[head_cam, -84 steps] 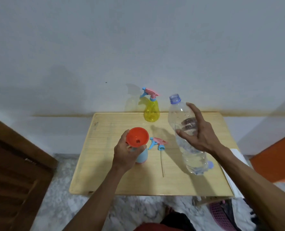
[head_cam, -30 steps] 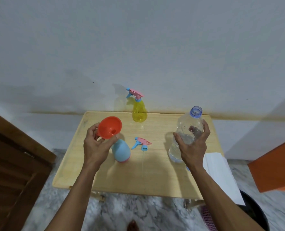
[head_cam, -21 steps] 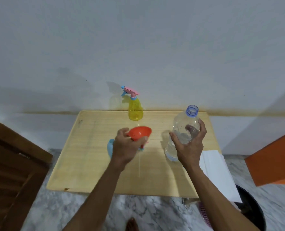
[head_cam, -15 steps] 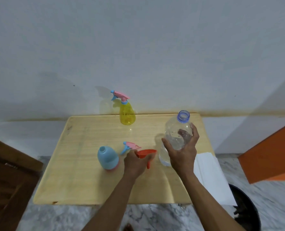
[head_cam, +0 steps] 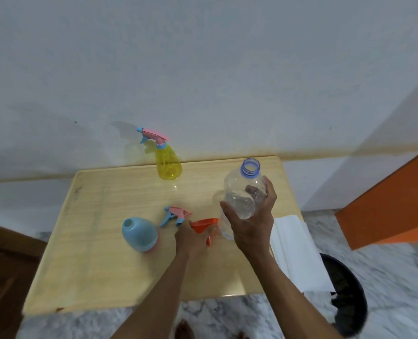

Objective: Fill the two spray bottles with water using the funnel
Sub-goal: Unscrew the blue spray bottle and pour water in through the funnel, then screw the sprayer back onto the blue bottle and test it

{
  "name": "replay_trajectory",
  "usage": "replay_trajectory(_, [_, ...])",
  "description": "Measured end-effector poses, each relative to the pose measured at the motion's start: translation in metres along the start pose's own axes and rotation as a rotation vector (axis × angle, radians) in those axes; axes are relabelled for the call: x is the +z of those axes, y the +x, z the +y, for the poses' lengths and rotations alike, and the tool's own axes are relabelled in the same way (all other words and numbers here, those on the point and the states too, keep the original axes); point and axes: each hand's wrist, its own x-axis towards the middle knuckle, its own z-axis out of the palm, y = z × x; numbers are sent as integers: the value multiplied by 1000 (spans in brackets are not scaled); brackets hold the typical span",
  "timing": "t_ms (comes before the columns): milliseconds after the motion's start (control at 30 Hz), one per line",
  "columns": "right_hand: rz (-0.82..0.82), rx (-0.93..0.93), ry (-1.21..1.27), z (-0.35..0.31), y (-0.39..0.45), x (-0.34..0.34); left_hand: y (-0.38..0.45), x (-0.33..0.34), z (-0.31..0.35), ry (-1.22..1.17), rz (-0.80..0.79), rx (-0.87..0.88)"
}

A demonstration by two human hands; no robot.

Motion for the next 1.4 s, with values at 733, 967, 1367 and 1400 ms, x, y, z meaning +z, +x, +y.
replay_trajectory(733, [136, -49, -133, -4, -51, -22, -61, -35, -41, -186, 131, 67])
replay_trajectory(967, [-223, -25, -151, -3, -89, 3, -72, -68, -100, -216, 279, -34])
replay_trajectory(1367, [-526, 117, -637, -5, -17, 105, -18, -117, -131, -266, 372, 96])
replay_trajectory(1400, [-556, 151, -695, -1, -10, 113, -12, -119, -130, -270, 352, 116])
